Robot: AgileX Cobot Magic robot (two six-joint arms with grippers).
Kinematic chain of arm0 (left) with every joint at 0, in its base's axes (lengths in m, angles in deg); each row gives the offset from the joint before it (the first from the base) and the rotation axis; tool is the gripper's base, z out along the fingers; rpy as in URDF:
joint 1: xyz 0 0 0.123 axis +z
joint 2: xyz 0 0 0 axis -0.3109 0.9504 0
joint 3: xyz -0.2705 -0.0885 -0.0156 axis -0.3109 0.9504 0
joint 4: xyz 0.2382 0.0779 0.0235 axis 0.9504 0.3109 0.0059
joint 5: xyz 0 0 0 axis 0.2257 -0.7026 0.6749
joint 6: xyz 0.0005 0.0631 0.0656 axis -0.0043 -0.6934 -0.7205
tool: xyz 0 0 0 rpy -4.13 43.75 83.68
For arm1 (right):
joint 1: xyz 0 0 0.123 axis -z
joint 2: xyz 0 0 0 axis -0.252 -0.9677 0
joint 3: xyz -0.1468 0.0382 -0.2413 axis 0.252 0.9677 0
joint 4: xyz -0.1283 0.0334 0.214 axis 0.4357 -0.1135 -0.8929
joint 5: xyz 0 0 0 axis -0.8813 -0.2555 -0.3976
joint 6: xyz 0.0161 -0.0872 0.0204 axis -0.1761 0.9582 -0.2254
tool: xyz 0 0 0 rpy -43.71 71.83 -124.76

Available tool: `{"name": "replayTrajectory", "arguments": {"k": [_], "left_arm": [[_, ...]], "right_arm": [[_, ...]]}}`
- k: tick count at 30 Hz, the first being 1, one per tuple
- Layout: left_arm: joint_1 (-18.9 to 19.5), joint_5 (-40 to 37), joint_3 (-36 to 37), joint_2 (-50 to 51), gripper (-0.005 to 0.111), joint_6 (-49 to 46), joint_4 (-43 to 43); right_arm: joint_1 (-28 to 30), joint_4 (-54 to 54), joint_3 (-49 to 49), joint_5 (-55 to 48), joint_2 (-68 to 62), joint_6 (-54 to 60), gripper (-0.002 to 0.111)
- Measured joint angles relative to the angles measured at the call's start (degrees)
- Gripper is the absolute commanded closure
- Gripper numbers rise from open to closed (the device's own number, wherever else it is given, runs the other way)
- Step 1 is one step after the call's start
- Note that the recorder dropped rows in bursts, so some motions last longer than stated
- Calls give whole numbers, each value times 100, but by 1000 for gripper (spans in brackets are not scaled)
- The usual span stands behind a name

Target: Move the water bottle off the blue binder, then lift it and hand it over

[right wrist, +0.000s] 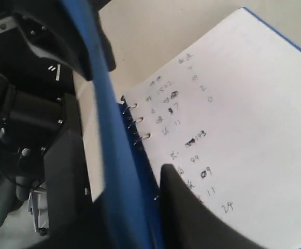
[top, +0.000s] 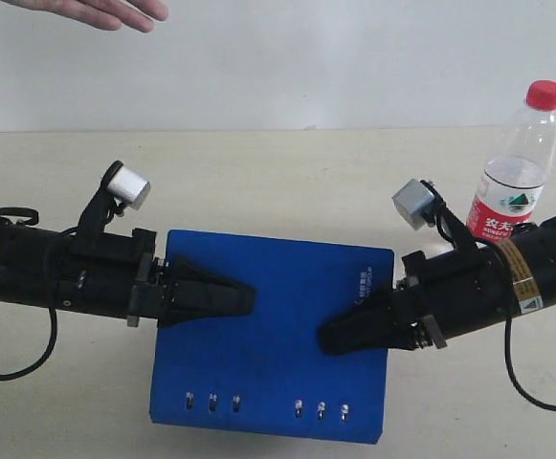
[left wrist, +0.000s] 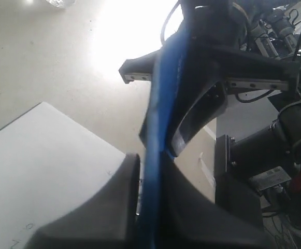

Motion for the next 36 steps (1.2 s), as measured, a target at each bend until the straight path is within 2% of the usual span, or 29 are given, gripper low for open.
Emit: {"name": "replayTrajectory", "arguments": {"k": [1, 4, 6, 12, 18, 25, 36], "left_arm": [[0, 0, 0, 0, 102, 0, -14], [-43, -47, 0, 0, 102, 0, -69], [-67, -26, 0, 0, 102, 0, -128], [-43, 49, 0, 0, 102, -138, -242], [196, -16, -278, 0, 102, 77, -252], [205, 317, -567, -127, 102, 123, -279], [205, 175, -570, -165, 102, 161, -290]], "right_arm": [[0, -55, 0, -68, 0, -13, 67], [0, -312, 0, -414, 0, -72, 52], [0, -287, 0, -839, 23, -288, 47], [0, 86, -10, -1402, 32, -658, 47], [0, 155, -55, -1226, 93, -674, 47], [0, 180, -55, -2859, 892, -65, 47], [0, 180, -55, -2622, 1056, 194, 47]]}}
